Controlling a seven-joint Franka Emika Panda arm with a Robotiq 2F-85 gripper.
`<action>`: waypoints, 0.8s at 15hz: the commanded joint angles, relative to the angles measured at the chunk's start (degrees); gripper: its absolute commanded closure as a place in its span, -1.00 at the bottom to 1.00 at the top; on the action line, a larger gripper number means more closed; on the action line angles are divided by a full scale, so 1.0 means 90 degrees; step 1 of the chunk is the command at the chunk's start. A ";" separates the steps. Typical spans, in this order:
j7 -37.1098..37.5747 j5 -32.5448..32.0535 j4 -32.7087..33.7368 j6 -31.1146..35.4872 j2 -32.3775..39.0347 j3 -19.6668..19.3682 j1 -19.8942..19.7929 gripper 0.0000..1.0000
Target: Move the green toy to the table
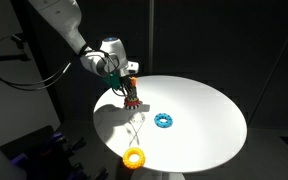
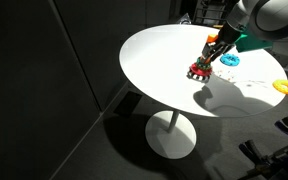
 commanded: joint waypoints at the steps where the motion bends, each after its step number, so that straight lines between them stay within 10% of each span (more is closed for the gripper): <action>1: -0.0067 0.0122 -0.0002 0.0047 -0.0154 -0.0025 0.0048 0.47; 12: -0.0049 0.0169 0.0020 0.0000 -0.0116 -0.0037 0.0032 0.47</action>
